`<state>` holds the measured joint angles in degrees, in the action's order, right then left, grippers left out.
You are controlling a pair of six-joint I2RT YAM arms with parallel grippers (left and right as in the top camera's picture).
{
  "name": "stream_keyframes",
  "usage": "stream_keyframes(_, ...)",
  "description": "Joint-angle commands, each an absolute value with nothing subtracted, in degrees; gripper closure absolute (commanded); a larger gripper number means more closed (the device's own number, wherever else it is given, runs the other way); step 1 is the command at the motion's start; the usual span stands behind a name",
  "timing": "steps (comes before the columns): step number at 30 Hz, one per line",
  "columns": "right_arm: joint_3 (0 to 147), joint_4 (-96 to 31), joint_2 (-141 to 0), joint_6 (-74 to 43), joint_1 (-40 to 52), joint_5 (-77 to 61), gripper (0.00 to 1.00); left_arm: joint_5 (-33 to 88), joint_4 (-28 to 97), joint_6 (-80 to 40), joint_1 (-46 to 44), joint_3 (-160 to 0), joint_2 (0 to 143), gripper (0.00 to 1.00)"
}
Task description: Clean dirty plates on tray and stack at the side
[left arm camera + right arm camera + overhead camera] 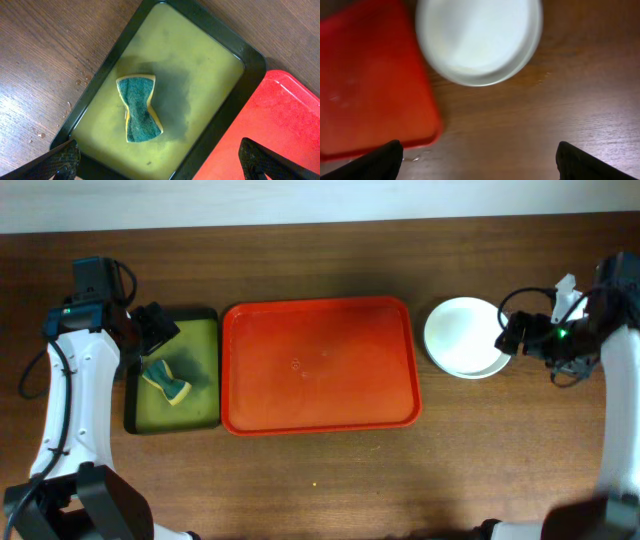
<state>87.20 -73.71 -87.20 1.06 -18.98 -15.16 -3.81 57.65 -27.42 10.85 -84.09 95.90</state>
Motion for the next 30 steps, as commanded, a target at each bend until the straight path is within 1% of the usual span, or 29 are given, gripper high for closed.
stream_keyframes(1, 87.4, -78.6, -72.9, 1.0, -11.8, -20.6, 0.01, -3.8, 57.6, -26.9, 10.9, -84.4, 95.9, 0.01)
stream_keyframes(4, 87.4, -82.3, -62.0, 1.0, -5.8, -20.8, 0.01, -3.8, 57.6, -26.9, 10.9, -84.4, 95.9, 0.0)
stream_keyframes(8, 87.4, -82.3, -54.5, 1.0, -5.3, -20.6, 0.01, -3.8, 57.6, -26.9, 10.9, -84.4, 95.9, 0.0)
stream_keyframes(11, 87.4, -82.3, -53.3, 1.0, -5.3, -20.5, 0.01, -3.8, 57.6, -26.9, 10.9, -84.4, 95.9, 0.01)
stream_keyframes(14, 87.4, -84.2, -53.7, 1.0, -5.3, -17.4, 0.01, -3.8, 57.6, -26.9, 10.9, -84.4, 95.9, 0.01)
stream_keyframes(17, 83.5, -82.8, -51.9, 1.0, -5.2, -18.0, 0.01, -3.8, 57.6, -26.9, 10.9, -84.4, 95.9, 0.01)
stream_keyframes(19, 73.2, -74.3, -44.2, 1.0, -3.7, -17.7, 0.01, -3.8, 57.6, -26.9, 10.9, -84.4, 95.9, 0.0)
stream_keyframes(21, 62.7, -64.3, -35.9, 1.0, 0.3, -17.3, 0.01, -3.8, 57.6, -26.9, 10.9, -84.4, 95.9, 0.01)
stream_keyframes(23, 48.8, -51.2, -23.8, 1.0, 4.2, -17.1, 0.01, -3.8, 57.6, -26.9, 10.9, -84.4, 95.9, 0.01)
stream_keyframes(24, 42.5, -46.0, -17.6, 1.0, 4.4, -17.1, 0.01, -3.8, 57.6, -26.9, 10.9, -84.4, 95.9, 0.01)
stream_keyframes(28, 28.7, -35.5, -3.6, 1.0, 4.4, -16.2, 0.01, -3.8, 57.6, -26.9, 10.9, -84.4, 95.9, 0.01)
stream_keyframes(30, 24.2, -31.5, -0.2, 1.0, 4.3, -13.5, 0.01, -3.8, 57.6, -26.9, 10.9, -84.4, 95.9, 0.01)
